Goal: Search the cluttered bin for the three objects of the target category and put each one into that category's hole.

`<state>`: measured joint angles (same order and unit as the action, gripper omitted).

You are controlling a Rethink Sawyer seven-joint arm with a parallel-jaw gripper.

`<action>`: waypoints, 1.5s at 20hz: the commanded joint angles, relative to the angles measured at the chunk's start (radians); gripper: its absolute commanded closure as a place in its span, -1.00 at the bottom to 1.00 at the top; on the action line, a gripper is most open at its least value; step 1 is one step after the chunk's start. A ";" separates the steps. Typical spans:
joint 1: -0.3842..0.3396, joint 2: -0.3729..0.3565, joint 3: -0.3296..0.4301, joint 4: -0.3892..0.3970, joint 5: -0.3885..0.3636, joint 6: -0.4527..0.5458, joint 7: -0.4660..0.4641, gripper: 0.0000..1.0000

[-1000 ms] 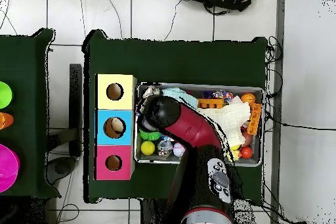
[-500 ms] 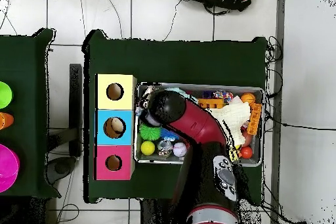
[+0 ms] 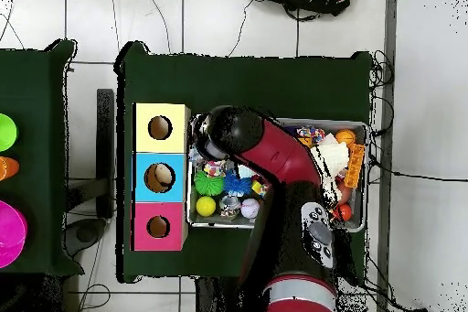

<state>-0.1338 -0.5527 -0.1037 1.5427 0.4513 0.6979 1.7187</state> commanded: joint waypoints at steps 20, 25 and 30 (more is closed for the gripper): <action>-0.142 -0.159 0.204 0.428 0.018 -0.228 -0.004 -1.00; -0.189 -0.194 0.264 0.519 -0.014 -0.333 0.025 -1.00; -0.200 -0.184 0.277 0.511 -0.040 -0.349 0.060 -1.00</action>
<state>-0.3058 -0.7259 0.0364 1.9128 0.4534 0.3955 1.7187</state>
